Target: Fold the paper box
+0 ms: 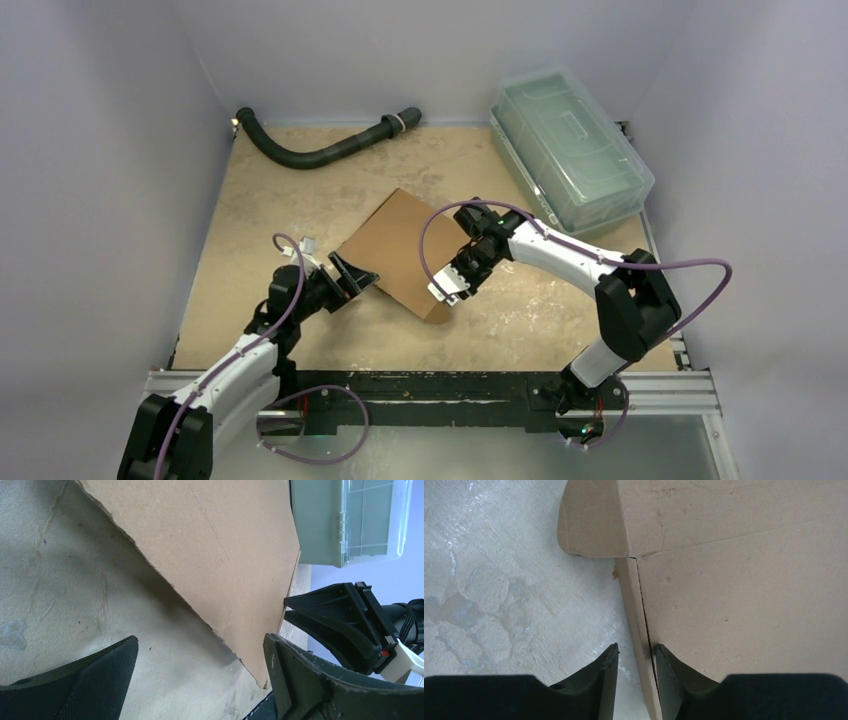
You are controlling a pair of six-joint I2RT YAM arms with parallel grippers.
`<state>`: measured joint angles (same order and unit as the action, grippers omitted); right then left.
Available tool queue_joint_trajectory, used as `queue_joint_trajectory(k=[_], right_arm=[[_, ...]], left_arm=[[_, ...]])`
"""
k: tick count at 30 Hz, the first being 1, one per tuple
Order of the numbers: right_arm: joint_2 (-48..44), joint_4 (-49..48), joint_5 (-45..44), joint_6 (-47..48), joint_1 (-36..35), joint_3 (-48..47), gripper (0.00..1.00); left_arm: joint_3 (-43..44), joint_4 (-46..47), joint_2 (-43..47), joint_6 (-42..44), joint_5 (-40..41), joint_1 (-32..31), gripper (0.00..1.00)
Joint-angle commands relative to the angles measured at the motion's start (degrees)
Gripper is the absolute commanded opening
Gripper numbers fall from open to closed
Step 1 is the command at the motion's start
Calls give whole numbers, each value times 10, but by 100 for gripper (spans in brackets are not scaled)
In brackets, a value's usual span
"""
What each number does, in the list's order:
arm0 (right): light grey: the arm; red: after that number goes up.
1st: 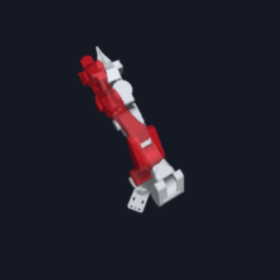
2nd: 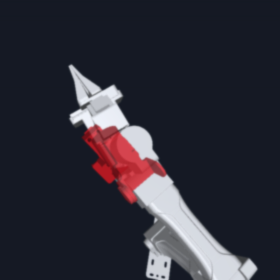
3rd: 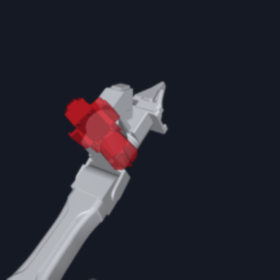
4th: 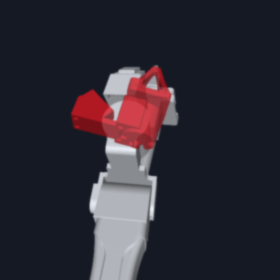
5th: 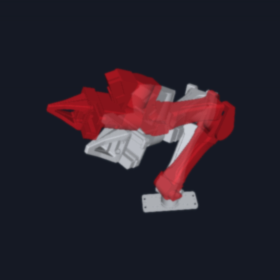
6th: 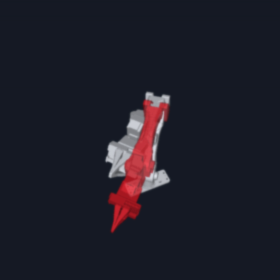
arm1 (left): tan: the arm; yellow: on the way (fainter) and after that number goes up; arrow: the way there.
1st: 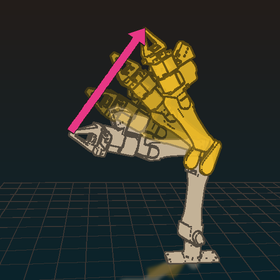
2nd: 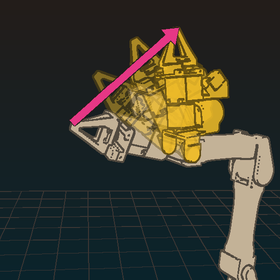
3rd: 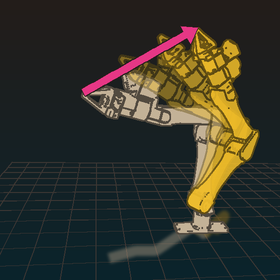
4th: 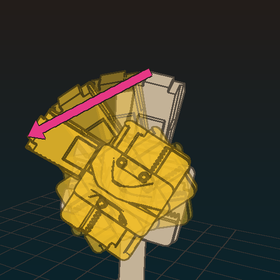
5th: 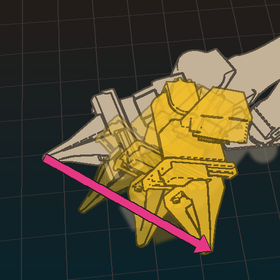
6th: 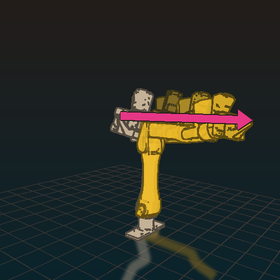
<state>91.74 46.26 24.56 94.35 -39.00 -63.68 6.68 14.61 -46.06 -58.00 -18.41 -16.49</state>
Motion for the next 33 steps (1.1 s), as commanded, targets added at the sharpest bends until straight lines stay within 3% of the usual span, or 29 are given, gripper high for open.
queue_joint_trajectory(k=[1,11,21,33], right_arm=[[5,9,-7,9,-5,3,35],[-11,24,-1,15,-8,4,25],[-31,28,10,14,-8,18,23],[18,51,2,13,-9,-6,19]], left_arm=[[-4,29,-2,-6,-9,4,95],[-4,27,0,-5,-9,4,95],[-6,41,-18,-6,-7,4,94],[-6,63,-34,-11,-14,4,91]])
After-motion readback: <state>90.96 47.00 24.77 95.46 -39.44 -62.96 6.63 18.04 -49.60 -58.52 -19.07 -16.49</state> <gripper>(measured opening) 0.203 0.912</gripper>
